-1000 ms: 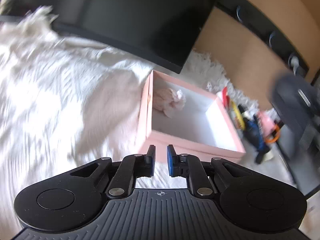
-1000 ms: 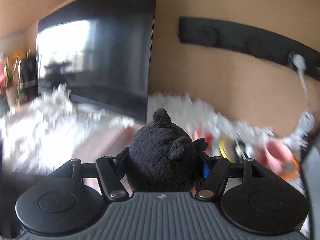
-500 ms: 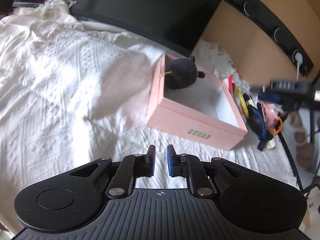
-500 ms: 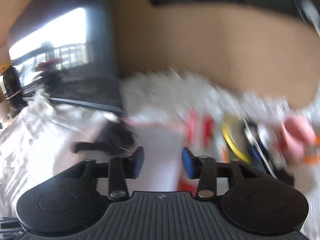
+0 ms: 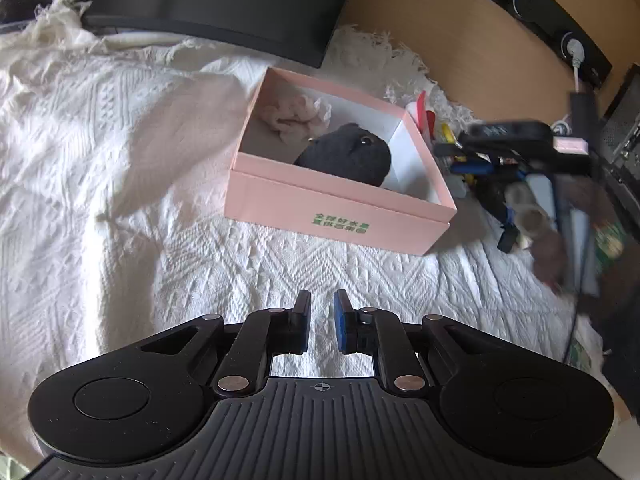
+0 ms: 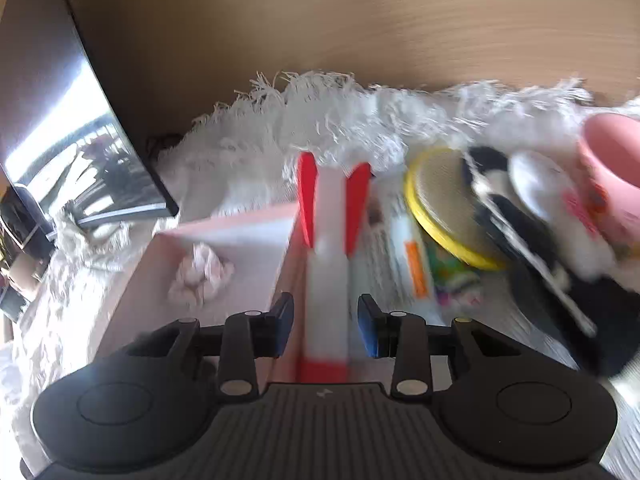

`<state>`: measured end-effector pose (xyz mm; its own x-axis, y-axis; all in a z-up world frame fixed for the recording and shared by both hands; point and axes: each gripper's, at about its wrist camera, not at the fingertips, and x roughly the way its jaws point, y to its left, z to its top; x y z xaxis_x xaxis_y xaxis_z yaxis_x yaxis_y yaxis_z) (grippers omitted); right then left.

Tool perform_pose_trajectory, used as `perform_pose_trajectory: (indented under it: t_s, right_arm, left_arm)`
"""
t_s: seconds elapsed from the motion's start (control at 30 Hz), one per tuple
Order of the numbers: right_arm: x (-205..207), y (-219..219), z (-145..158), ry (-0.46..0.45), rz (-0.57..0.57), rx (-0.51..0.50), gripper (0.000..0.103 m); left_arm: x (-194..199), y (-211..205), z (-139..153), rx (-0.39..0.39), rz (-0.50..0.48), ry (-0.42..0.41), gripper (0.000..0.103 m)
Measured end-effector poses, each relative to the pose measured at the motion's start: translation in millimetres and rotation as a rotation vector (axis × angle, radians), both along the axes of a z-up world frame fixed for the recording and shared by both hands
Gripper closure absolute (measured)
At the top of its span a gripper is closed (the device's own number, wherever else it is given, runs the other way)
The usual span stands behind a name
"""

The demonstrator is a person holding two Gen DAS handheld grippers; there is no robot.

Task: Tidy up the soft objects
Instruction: 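Grasp the white plush rocket with red fins with the right tool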

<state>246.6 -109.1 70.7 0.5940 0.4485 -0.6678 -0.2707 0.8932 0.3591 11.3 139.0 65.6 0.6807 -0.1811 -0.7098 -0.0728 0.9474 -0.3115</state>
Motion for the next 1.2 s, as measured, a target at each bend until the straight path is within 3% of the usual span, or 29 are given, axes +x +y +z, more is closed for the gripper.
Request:
perform_pose_trajectory:
  t_s: [0.2, 0.27, 0.4, 0.73, 0.87, 1.0, 1.1, 1.17, 1.2]
  right_arm:
    - [40.8, 12.9, -13.9, -0.011, 0.005, 0.011, 0.065]
    - [48.7, 7.3, -17.1, 0.011, 0.016, 0.057, 0.078]
    - [40.9, -5.1, -14.4, 0.042, 0.024, 0.053, 0.079]
    - [-68.8, -92.8, 18.9, 0.016, -0.076, 0.010, 0.079]
    - [-120.9, -125.0, 9.5, 0.024, -0.150, -0.058, 0.079]
    - [-156.0, -148.4, -5.8, 0.007, -0.230, -0.126, 0.078]
    - [-168.6, -157.2, -19.6, 0.003, -0.274, -0.176, 0.072]
    - [-174.7, -157.7, -24.4, -0.015, -0.274, -0.182, 0.038]
    - [-176.9, -157.0, -26.3, -0.029, -0.266, -0.189, 0.036]
  left_arm:
    - [-3.1, 2.7, -4.3, 0.026, 0.031, 0.041, 0.090]
    - [1.4, 3.5, -7.9, 0.021, 0.036, 0.060, 0.090]
    - [18.5, -5.8, -6.9, 0.021, 0.007, 0.048, 0.090]
    - [66.1, -90.5, -9.7, 0.015, -0.264, 0.032, 0.090]
    - [76.2, -126.0, -10.8, 0.033, -0.343, 0.022, 0.090]
    - [93.2, -150.8, -9.9, 0.065, -0.350, 0.001, 0.090]
    - [112.1, -161.6, -4.8, 0.060, -0.312, -0.022, 0.090]
    - [128.1, -169.7, -0.9, 0.030, -0.301, -0.032, 0.090]
    - [136.4, -175.2, 0.6, 0.016, -0.299, -0.033, 0.090]
